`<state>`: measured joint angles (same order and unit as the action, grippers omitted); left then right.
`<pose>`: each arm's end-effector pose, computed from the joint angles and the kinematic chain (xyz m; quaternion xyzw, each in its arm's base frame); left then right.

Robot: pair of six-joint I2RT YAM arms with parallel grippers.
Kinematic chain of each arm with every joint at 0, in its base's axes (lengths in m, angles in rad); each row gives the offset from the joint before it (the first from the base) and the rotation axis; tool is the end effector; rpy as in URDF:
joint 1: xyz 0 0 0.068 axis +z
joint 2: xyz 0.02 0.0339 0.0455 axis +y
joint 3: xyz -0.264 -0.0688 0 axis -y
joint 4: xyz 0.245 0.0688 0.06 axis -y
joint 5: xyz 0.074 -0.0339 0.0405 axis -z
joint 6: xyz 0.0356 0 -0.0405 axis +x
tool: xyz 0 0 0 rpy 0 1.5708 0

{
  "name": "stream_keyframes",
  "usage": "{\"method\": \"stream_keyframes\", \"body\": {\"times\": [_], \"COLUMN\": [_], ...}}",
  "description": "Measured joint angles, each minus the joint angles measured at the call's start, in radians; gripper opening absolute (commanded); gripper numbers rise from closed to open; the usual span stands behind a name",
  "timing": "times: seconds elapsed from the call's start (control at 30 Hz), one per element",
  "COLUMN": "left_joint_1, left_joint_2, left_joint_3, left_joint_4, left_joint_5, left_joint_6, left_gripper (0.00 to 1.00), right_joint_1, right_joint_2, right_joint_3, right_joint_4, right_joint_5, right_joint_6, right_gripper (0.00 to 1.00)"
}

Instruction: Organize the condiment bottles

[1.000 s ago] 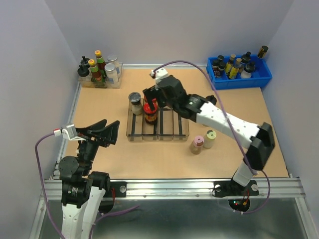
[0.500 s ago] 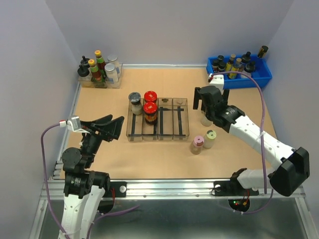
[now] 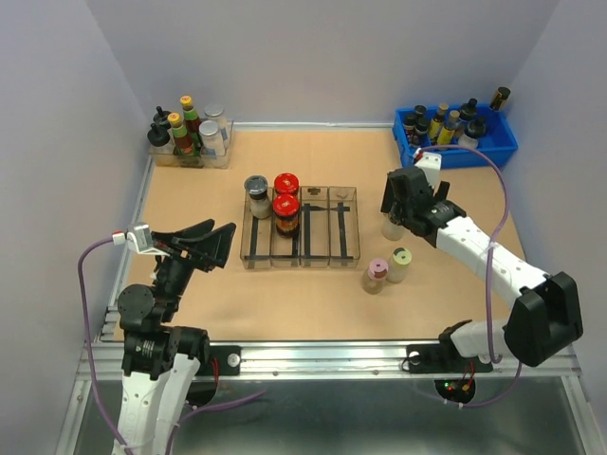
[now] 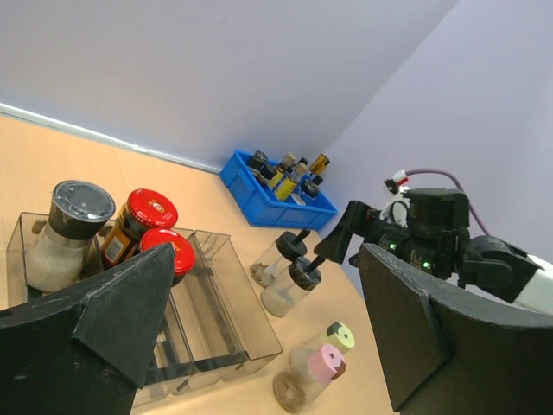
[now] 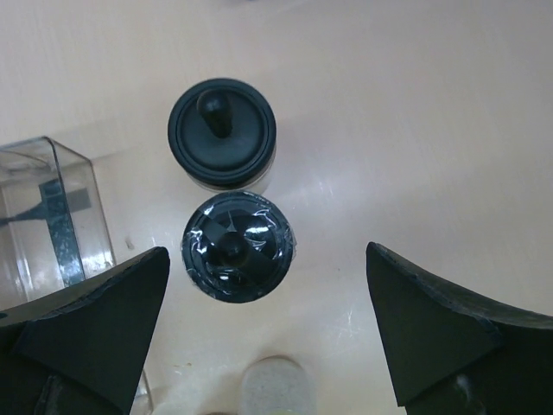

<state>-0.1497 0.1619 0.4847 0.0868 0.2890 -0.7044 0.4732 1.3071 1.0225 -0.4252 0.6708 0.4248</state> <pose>0.0696 -0.0208 0.3337 -0.0328 0.5550 -0.4146 0.7204 0.2597 0.1081 0.2908 0.1166 0.8612 -0.0984 0.4848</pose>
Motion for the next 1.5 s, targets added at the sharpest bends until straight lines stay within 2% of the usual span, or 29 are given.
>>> {"method": "stream_keyframes", "body": {"times": [0.43,0.5,0.57,0.6,0.63,0.67,0.7,0.73,0.83,0.9,1.0,1.27,1.5], "left_joint_1": [0.000,0.000,0.000,0.000,0.000,0.000,0.000,0.000,0.000,0.000,0.000,0.000,0.000], "left_joint_2": [-0.020,-0.022,-0.022,-0.022,-0.022,-0.022,-0.022,-0.022,-0.022,-0.022,-0.022,-0.022,-0.023], "left_joint_3": [-0.002,-0.002,-0.002,-0.002,-0.002,-0.002,-0.002,-0.002,-0.002,-0.002,-0.002,-0.002,-0.002], "left_joint_4": [-0.002,-0.002,-0.002,-0.003,-0.003,-0.003,-0.003,-0.003,-0.003,-0.003,-0.003,-0.003,-0.003], "left_joint_5": [-0.002,-0.004,-0.005,-0.005,-0.005,-0.005,-0.005,-0.005,-0.005,-0.005,-0.005,-0.005,-0.005], "left_joint_6": [0.000,0.001,0.001,0.001,0.001,0.001,0.001,0.001,0.001,0.001,0.001,0.007,0.008], "left_gripper": [0.99,0.99,0.99,0.99,0.99,0.99,0.99,0.99,0.99,0.99,0.99,0.99,0.99], "right_joint_1": [-0.064,-0.071,-0.076,-0.077,-0.080,-0.081,-0.081,-0.081,-0.084,-0.086,-0.087,-0.087,-0.085], "right_joint_2": [0.103,0.120,0.135,0.139,0.143,0.146,0.149,0.149,0.148,0.144,0.117,0.000,0.006], "right_joint_3": [-0.046,-0.060,-0.069,-0.070,-0.070,-0.070,-0.070,-0.070,-0.071,-0.074,-0.089,-0.074,0.061], "right_joint_4": [0.074,0.087,0.098,0.098,0.101,0.106,0.114,0.119,0.127,0.127,0.115,0.021,-0.010], "right_joint_5": [-0.122,-0.139,-0.161,-0.170,-0.179,-0.185,-0.196,-0.201,-0.209,-0.218,-0.241,-0.381,-0.567], "right_joint_6": [-0.006,-0.006,-0.010,-0.010,-0.011,-0.015,-0.014,-0.024,-0.021,-0.025,-0.024,-0.019,-0.078], "right_gripper": [1.00,0.98,0.92,0.88,0.73,0.54,0.54,0.44,0.23,0.19,0.00,0.00,0.00]}}
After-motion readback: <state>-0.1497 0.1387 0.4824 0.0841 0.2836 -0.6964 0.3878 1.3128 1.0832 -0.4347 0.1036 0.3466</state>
